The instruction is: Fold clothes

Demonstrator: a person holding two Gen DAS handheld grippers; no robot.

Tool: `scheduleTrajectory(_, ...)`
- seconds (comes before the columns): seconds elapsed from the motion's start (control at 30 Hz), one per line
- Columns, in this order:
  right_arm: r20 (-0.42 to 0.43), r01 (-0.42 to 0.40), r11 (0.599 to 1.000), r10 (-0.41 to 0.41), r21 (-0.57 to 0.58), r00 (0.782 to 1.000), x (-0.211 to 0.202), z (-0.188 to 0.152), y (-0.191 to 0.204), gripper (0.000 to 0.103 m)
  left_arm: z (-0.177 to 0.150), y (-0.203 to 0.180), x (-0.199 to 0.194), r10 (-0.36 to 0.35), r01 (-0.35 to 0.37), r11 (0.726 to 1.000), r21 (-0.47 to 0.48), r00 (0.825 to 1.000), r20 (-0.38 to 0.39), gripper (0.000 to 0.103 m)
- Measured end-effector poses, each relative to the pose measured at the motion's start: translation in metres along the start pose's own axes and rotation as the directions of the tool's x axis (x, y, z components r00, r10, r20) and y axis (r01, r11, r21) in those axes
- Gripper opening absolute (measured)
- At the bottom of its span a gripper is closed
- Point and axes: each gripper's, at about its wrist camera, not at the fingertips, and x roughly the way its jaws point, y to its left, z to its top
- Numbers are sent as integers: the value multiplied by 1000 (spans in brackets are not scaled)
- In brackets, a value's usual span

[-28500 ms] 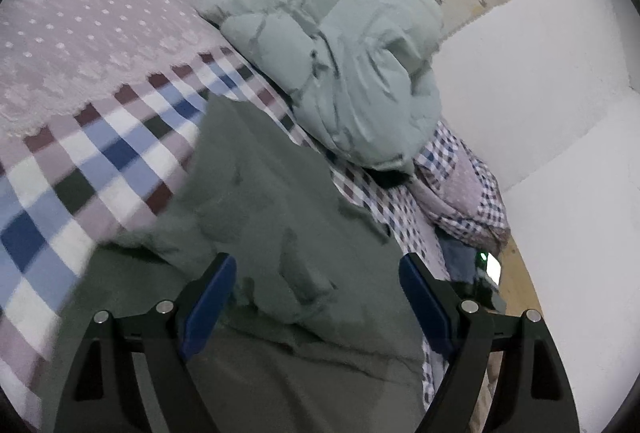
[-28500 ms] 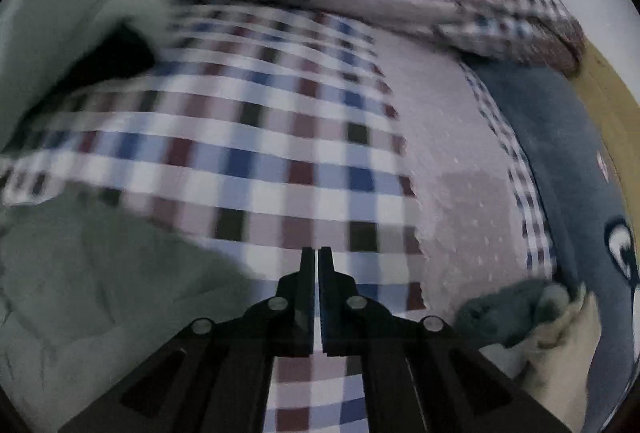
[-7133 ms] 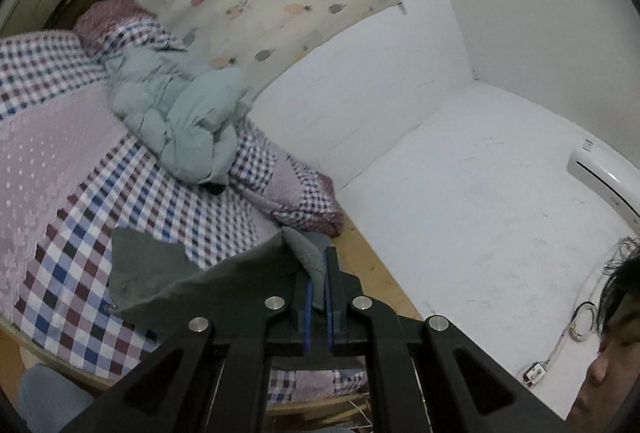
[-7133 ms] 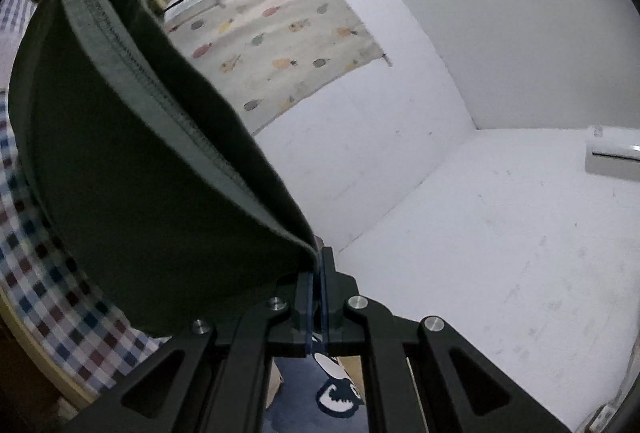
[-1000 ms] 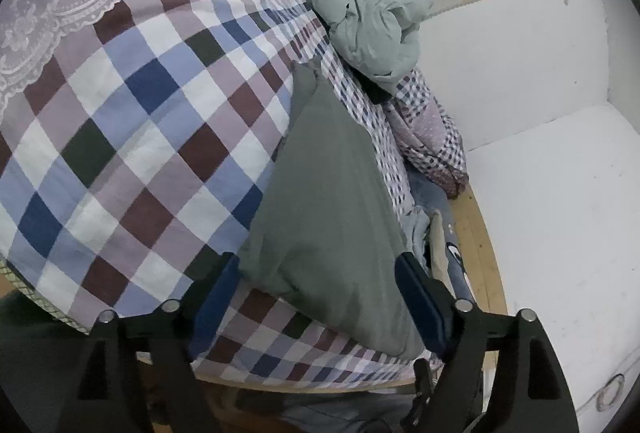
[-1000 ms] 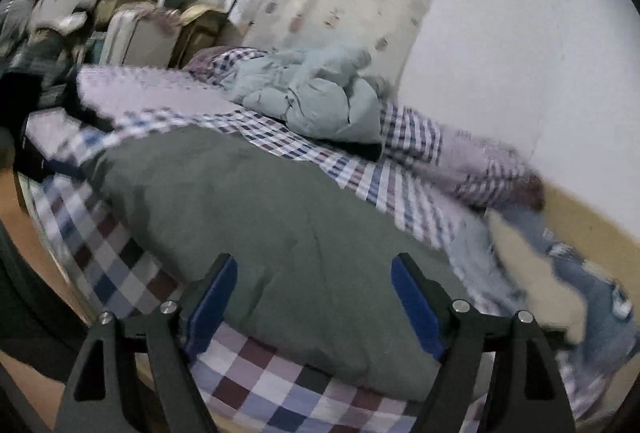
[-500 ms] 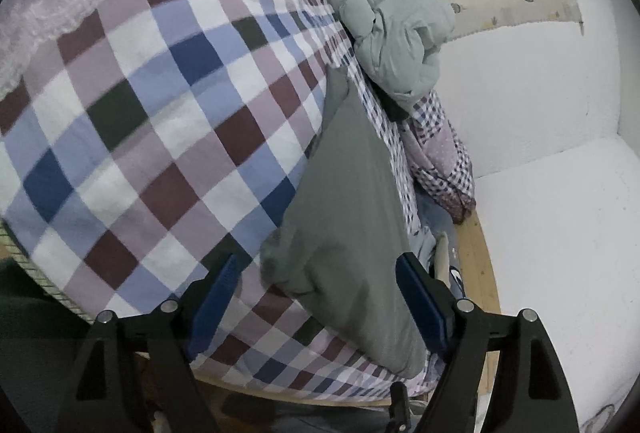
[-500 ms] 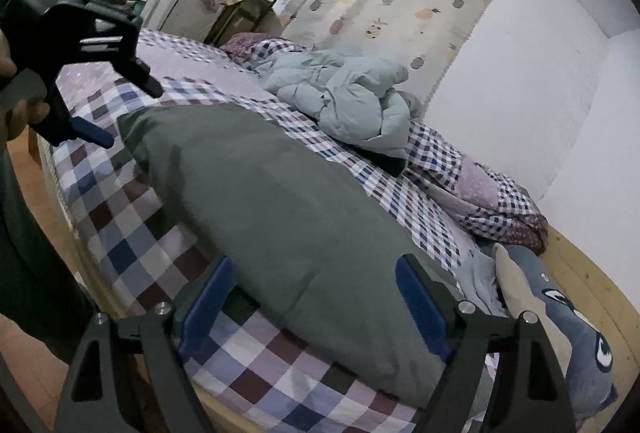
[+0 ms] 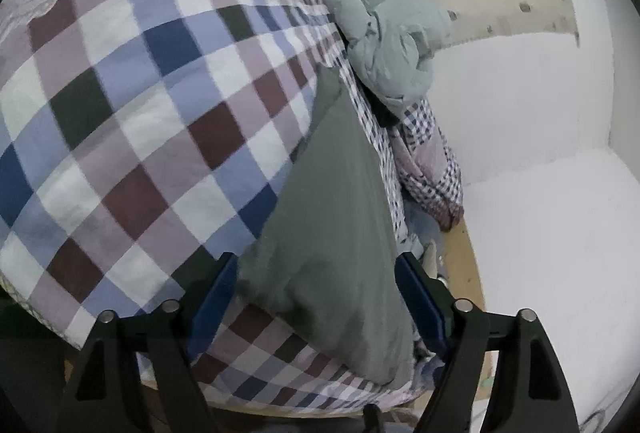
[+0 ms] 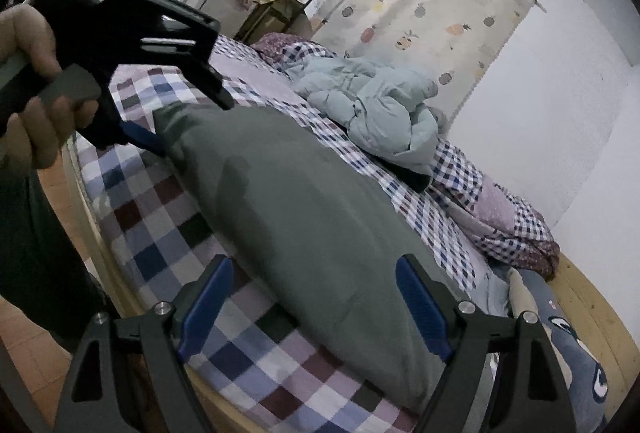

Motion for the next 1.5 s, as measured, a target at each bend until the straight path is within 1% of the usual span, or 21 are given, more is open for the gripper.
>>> scheduleTrajectory(0.03, 3, -4, 1000, 4, -1, 1000, 1, 2, 2, 87, 2, 3, -2, 0, 0, 1000, -17, 1000, 2, 71)
scheduleTrajectory(0.07, 5, -10, 1000, 10, -5, 1000, 2, 5, 4, 87, 3, 6, -4, 2, -1, 1000, -28, 1000, 7, 68)
scheduleTrajectory(0.1, 4, -17, 1000, 18, -15, 1000, 4, 7, 8, 87, 4, 8, -6, 4, -3, 999, -40, 1000, 11, 58)
scheduleTrajectory(0.13, 3, -23, 999, 23, -25, 1000, 7, 10, 11, 87, 6, 11, -9, 11, -10, 999, -51, 1000, 17, 43)
scheduleTrajectory(0.2, 8, -27, 999, 27, -44, 1000, 11, 14, 18, 87, 9, 15, -13, 30, -29, 998, -64, 999, 26, 28)
scheduleTrajectory(0.3, 20, -34, 997, 36, -75, 999, 18, 22, 30, 87, 11, 15, -15, 24, -23, 998, -61, 1000, 18, 20)
scheduleTrajectory(0.33, 26, -39, 996, 41, -86, 999, 21, 24, 35, 87, 11, 15, -16, 23, -22, 998, -54, 1000, 16, 15)
scheduleTrajectory(0.43, 37, -48, 991, 53, -122, 998, 31, 33, 48, 87, 13, 15, -21, -7, 9, 998, -62, 1000, 18, 7)
scheduleTrajectory(0.53, 48, -54, 986, 63, -160, 997, 41, 41, 62, 87, 15, 14, -27, -29, 30, 997, -66, 999, 25, 4)
scheduleTrajectory(0.8, 92, -58, 951, 90, -303, 992, 66, 59, 95, 86, 22, 10, -32, -79, 80, 995, -58, 997, 27, 2)
scheduleTrajectory(0.93, 103, -50, 935, 92, -351, 990, 80, 65, 100, 85, 24, 13, -38, -98, 101, 992, -72, 994, 41, 1)
scheduleTrajectory(1.0, 101, -43, 927, 86, -372, 991, 87, 68, 102, 83, 24, 16, -40, -99, 102, 991, -85, 994, 47, 0)
scheduleTrajectory(1.03, 100, -38, 923, 82, -384, 992, 91, 69, 103, 76, 25, 17, -41, -100, 105, 990, -92, 994, 50, 0)
scheduleTrajectory(1.07, 95, -35, 917, 79, -397, 992, 95, 69, 104, 61, 25, 19, -41, -102, 106, 989, -99, 993, 52, 0)
scheduleTrajectory(1.1, 88, -34, 911, 77, -411, 993, 98, 69, 106, 54, 25, 19, -42, -101, 106, 989, -101, 994, 51, 0)
scheduleTrajectory(1.13, 83, -34, 906, 76, -422, 994, 101, 69, 107, 48, 25, 20, -42, -101, 106, 989, -103, 994, 51, 1)
scheduleTrajectory(1.23, 76, -40, 895, 82, -445, 994, 106, 69, 109, 37, 26, 19, -43, -122, 127, 986, -106, 991, 53, 1)
scheduleTrajectory(1.27, 73, -44, 895, 86, -445, 994, 106, 70, 109, 31, 26, 17, -43, -133, 138, 986, -99, 990, 53, 1)
scheduleTrajectory(1.37, 63, -65, 908, 100, -414, 993, 104, 76, 101, 19, 24, 8, -44, -141, 143, 988, -49, 989, 55, 16)
scheduleTrajectory(1.43, 56, -80, 917, 111, -391, 992, 103, 81, 94, 17, 23, 5, -42, -151, 153, 987, -39, 987, 47, 44)
scheduleTrajectory(1.5, 47, -100, 927, 125, -361, 991, 100, 86, 88, 16, 23, 3, -37, -167, 169, 985, -45, 985, 32, 55)
